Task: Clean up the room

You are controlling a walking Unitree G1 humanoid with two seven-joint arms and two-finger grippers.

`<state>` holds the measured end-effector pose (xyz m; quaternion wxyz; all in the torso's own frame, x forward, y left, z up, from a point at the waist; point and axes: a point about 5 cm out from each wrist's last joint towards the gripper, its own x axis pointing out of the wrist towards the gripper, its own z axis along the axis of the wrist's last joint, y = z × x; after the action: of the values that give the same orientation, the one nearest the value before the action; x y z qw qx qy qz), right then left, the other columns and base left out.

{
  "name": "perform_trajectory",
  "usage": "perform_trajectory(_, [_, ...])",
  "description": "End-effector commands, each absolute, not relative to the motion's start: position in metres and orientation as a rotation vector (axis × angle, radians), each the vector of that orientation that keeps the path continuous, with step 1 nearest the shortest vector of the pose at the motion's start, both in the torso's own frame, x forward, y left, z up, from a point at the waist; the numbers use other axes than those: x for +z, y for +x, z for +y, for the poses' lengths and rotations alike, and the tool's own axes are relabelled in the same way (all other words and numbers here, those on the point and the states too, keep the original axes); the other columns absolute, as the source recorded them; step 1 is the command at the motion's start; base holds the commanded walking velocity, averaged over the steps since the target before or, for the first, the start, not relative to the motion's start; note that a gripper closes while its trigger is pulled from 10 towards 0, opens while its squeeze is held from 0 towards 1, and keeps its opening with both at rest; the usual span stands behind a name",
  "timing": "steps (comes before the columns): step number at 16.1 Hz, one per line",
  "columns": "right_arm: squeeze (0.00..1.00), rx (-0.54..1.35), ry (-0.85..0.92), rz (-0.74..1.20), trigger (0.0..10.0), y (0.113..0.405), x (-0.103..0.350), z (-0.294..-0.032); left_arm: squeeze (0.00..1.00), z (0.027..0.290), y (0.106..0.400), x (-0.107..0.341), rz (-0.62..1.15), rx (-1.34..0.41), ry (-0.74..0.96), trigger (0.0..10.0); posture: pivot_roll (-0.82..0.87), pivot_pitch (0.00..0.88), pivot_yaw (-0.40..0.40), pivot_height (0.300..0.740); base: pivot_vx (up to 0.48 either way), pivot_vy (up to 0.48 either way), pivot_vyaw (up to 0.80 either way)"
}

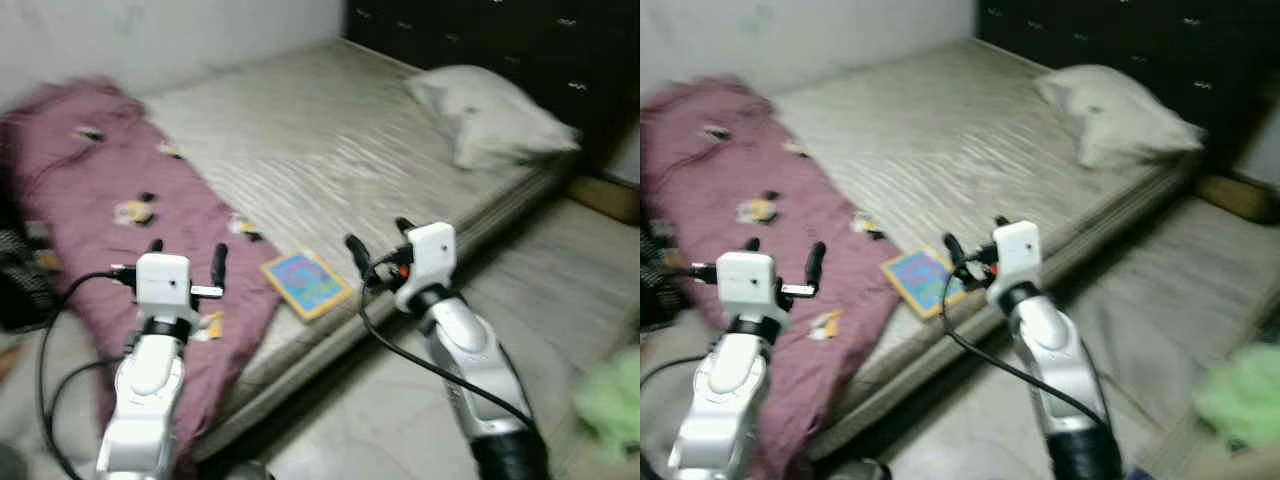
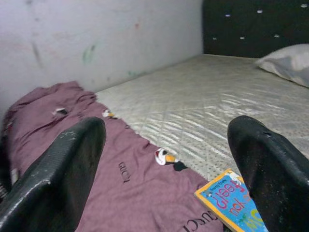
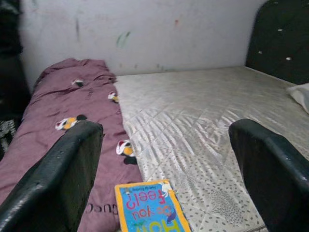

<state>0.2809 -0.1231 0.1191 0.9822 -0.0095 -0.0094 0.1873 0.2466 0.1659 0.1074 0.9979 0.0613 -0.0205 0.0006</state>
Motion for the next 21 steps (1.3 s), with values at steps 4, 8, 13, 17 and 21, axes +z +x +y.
perform_trajectory(4, [0.00,0.349,-0.019,-0.047,10.0,0.2835,0.1248,-0.1261,0.00,0.1688,0.2487,0.1113,-0.052,0.029,0.143,10.0,-0.05,0.000,-0.008,0.740,0.000,0.000,0.80])
perform_trajectory(8, [0.00,0.346,-0.021,-0.048,10.0,0.2832,0.1245,-0.1264,0.00,0.1677,0.2490,0.1117,-0.056,0.018,0.134,10.0,-0.05,0.000,-0.008,0.740,0.000,0.000,0.80])
perform_trajectory(13, [0.00,0.344,-0.019,-0.047,10.0,0.2822,0.1239,-0.1270,0.00,0.1666,0.2487,0.1120,-0.059,0.007,0.126,10.0,-0.05,0.000,-0.008,0.740,0.000,0.000,0.80])
perform_trajectory(17, [0.00,0.332,-0.001,-0.047,10.0,0.2830,0.1239,-0.1275,0.00,0.1662,0.2485,0.1119,-0.060,0.002,0.121,10.0,-0.05,0.000,-0.010,0.740,0.000,0.000,0.60])
perform_trajectory(21, [0.00,0.302,-0.002,-0.046,10.0,0.2843,0.1231,-0.1324,0.00,0.1653,0.2478,0.1124,-0.067,-0.011,0.112,10.0,-0.05,0.000,-0.012,0.740,0.000,0.000,0.00])
